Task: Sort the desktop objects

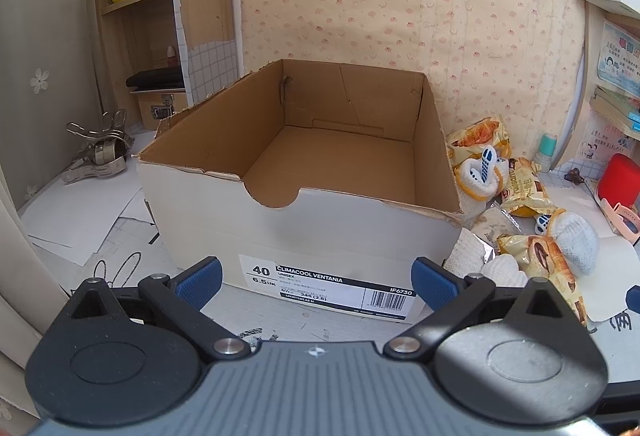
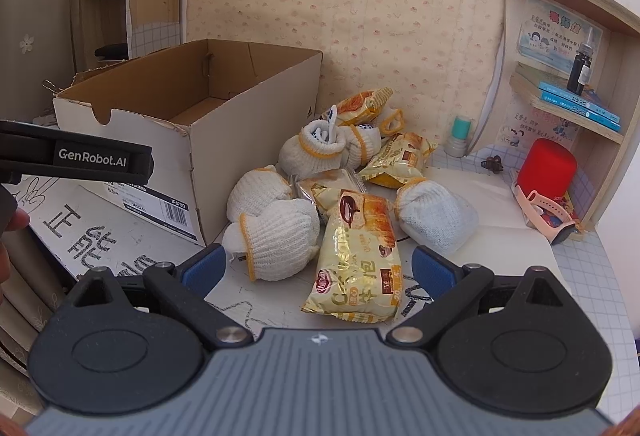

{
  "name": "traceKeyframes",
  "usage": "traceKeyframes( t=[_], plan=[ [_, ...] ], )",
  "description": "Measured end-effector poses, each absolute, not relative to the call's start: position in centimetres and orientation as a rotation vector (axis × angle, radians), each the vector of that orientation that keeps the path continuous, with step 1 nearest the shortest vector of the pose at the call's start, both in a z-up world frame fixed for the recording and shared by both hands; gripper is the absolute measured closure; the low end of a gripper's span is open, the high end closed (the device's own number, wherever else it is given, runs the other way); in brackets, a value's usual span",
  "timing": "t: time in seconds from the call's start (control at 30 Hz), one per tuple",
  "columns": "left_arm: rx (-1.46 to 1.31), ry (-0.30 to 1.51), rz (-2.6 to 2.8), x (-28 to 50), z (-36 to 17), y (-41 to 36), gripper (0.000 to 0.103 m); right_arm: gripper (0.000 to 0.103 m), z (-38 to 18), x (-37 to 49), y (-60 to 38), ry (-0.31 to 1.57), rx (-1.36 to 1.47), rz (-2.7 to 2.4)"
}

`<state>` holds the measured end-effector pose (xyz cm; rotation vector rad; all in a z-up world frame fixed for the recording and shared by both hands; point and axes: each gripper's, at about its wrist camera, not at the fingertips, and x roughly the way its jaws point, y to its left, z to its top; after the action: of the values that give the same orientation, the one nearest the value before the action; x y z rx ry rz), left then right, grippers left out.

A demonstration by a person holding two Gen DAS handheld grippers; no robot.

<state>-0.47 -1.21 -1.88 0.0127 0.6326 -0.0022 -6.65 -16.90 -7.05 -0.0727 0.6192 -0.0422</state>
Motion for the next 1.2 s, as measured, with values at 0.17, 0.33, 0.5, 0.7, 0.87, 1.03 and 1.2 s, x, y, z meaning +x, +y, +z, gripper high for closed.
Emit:
traceKeyframes(
  t=[0.17,0.33,0.5,0.7,0.87,1.03,1.2],
  plan=[
    [0.021,0.636,-0.009,-0.4,-2.2,-1.5,0.0,0.006,-7.2,-6.6,-17.0,0.624,-0.073,-0.043],
    [0.026,0.64,-0.017,-0.3,-2.3,-1.7,0.0,0.006,-7.3,-6.5,-17.1,0.626,-0.068,-0.042],
    [0.025,0.646,-0.028,-0.5,-2.6,-1.7,0.0,0.006,-7.5,-6.6,-17.2,0.625,-0.064,-0.043],
    [0.014,0.635,-0.112,-1.6,-4.0,-1.9,0.0,0.006,-7.9,-6.9,-18.5,0.614,-0.037,-0.069],
    [0.028,0.662,-0.185,-2.6,-6.6,-3.6,0.0,0.006,-8.7,-8.0,-21.6,0.596,-0.001,-0.119],
    [0.048,0.652,-0.297,-3.2,-7.5,-6.3,0.0,0.006,-9.5,-9.3,-24.9,0.587,0.043,-0.19],
    [0.086,0.595,-0.393,-3.4,-7.5,-8.4,0.0,0.006,-9.5,-10.1,-27.9,0.57,0.102,-0.259]
  ],
)
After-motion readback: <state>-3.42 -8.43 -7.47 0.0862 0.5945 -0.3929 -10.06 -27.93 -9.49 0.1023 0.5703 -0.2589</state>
